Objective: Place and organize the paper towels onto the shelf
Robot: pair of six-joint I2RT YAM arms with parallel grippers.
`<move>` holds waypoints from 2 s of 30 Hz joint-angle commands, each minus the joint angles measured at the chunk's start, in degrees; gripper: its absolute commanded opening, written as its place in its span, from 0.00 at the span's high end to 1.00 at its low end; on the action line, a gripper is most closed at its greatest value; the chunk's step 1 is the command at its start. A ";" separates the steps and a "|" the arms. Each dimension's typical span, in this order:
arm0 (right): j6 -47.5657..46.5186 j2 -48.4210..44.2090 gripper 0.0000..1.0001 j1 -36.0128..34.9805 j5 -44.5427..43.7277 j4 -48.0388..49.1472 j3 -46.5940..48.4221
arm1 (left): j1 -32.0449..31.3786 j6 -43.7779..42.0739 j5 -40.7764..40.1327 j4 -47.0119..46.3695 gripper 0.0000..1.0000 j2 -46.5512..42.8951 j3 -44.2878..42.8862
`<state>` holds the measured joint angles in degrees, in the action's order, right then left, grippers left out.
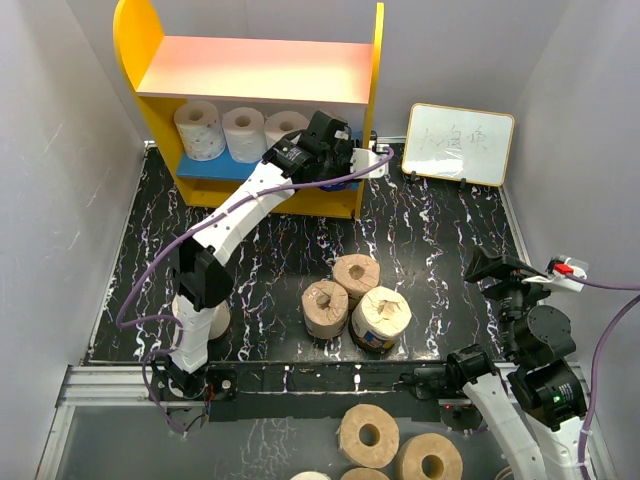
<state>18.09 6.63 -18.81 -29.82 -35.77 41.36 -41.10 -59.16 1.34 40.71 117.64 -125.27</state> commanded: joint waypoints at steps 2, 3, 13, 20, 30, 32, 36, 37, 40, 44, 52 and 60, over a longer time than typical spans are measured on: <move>-0.35 -1.05 0.16 -0.26 -0.06 2.72 -0.06 | -0.09 -1.18 -2.41 -8.18 0.59 -3.84 1.99; -0.36 -1.13 0.16 -0.22 -0.04 2.66 -0.06 | -0.11 -1.41 -3.11 -9.33 0.58 -3.83 2.34; -0.35 -1.49 0.16 -0.26 -0.15 2.71 -0.06 | -0.10 -2.31 -7.73 -18.06 0.51 -3.07 4.76; -0.35 -1.89 0.16 -0.26 -0.12 2.72 -0.06 | -0.05 -2.54 -11.11 -21.68 0.42 -2.24 7.15; -0.33 -2.30 0.16 -0.26 -0.15 2.67 -0.06 | -0.05 -2.25 -12.80 -25.53 0.01 -2.40 12.95; -0.35 -2.48 0.16 -0.24 -0.09 2.62 -0.06 | -0.02 -2.91 -13.75 -27.90 0.01 -2.42 14.59; -0.32 -2.59 0.16 -0.26 -0.21 2.63 -0.06 | -0.03 -3.60 -15.36 -30.41 0.01 -1.55 15.69; -0.31 -2.60 0.16 -0.26 -0.22 2.63 -0.06 | -0.03 -3.55 -15.75 -30.81 0.01 -1.14 15.53; -0.28 -2.59 0.16 -0.26 -0.01 2.63 -0.06 | 0.04 -3.90 -16.46 -32.20 0.01 -0.38 15.40; -0.28 -2.59 0.16 -0.26 -0.02 2.62 -0.06 | 0.32 -4.23 -17.48 -33.90 0.01 0.81 14.65; -0.37 -2.54 0.16 -0.25 0.00 2.63 -0.06 | 0.93 1.02 -17.20 -28.38 0.01 3.45 8.07; -0.31 -3.69 0.16 -0.26 0.00 2.63 -0.06 | -0.24 14.73 -13.60 0.23 0.01 -5.29 8.20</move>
<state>18.09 3.90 -18.81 -29.85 -35.75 41.36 -40.66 -52.51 -12.58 25.71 121.08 -119.02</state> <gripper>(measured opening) 0.840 0.985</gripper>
